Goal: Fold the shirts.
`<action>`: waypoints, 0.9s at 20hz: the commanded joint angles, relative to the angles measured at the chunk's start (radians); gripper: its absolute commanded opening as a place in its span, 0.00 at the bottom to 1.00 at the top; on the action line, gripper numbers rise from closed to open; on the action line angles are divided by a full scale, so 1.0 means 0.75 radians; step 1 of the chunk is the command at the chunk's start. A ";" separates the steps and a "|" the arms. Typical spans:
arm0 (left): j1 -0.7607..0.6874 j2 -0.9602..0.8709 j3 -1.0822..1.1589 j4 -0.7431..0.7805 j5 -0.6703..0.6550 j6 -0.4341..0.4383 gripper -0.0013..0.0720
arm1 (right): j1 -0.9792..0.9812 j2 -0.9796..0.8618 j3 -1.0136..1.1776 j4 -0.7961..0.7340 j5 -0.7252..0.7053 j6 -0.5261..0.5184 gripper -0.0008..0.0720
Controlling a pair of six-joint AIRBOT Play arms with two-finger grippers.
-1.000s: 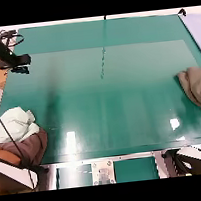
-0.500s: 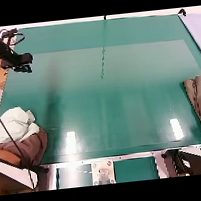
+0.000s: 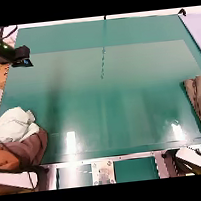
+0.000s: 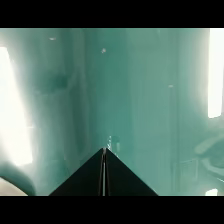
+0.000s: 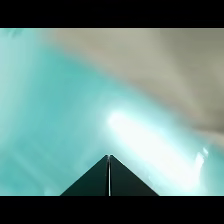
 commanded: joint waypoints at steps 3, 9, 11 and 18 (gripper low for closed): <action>0.001 0.437 -0.696 -0.023 0.191 0.002 0.04 | 0.699 0.006 -0.038 0.044 -0.068 -0.025 0.03; 0.001 0.743 -1.238 -0.070 0.291 -0.035 0.04 | 0.915 0.006 -0.197 0.046 -0.200 -0.064 0.03; 0.001 0.746 -1.249 -0.070 0.291 -0.037 0.05 | 0.912 0.005 -0.197 0.046 -0.202 -0.075 0.03; 0.001 0.746 -1.248 -0.075 0.279 -0.041 0.05 | 0.912 0.005 -0.197 0.046 -0.203 -0.075 0.03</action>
